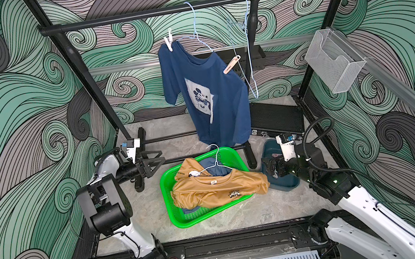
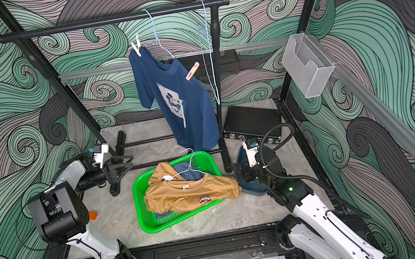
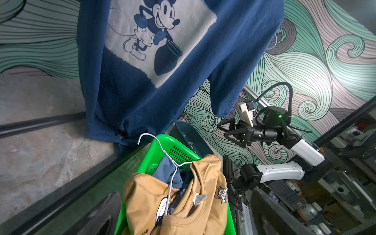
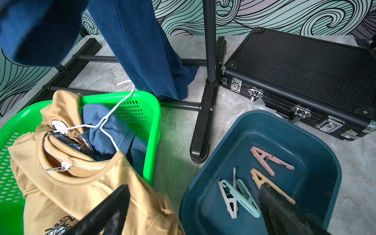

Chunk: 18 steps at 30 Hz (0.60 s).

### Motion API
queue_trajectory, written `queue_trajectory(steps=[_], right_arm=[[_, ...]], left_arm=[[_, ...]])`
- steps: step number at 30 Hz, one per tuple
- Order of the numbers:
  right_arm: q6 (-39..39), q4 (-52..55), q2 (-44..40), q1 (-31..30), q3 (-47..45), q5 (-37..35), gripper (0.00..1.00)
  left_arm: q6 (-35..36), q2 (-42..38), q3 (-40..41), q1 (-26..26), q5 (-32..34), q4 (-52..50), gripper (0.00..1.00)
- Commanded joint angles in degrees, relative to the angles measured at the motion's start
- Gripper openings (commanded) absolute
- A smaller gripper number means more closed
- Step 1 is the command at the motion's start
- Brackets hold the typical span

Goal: Remove the clothespins securing t-shirts to the hanger
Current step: Pick up the hanger from the basket.

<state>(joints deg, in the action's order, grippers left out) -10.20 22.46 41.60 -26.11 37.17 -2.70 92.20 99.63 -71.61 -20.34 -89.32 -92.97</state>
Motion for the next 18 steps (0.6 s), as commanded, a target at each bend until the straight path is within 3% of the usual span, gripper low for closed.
queue_trajectory(steps=[1,5,10,15,18], right_arm=[[0.94,-1.42,1.13,-0.78,-0.02,-1.09,0.99],[1.71,-0.48,1.62,-1.15,0.56,-1.48,0.99],[3.21,-0.82,1.5,-1.23,0.91,-1.23,0.99],[7.28,0.42,2.82,-2.03,2.23,2.1,0.99],[8.89,-1.38,1.96,-2.78,1.61,3.83,0.99]], left_arm=[[1.76,-6.46,-7.16,4.77,-7.27,-9.0,0.99],[-4.96,-11.22,-20.57,8.71,-7.27,-9.14,0.99],[-1.9,-13.52,-37.9,9.1,-7.1,-9.34,0.99],[-0.55,-7.83,-60.37,8.91,-6.88,-9.67,0.99],[5.11,-8.48,-60.69,7.2,-6.75,-9.68,0.99]])
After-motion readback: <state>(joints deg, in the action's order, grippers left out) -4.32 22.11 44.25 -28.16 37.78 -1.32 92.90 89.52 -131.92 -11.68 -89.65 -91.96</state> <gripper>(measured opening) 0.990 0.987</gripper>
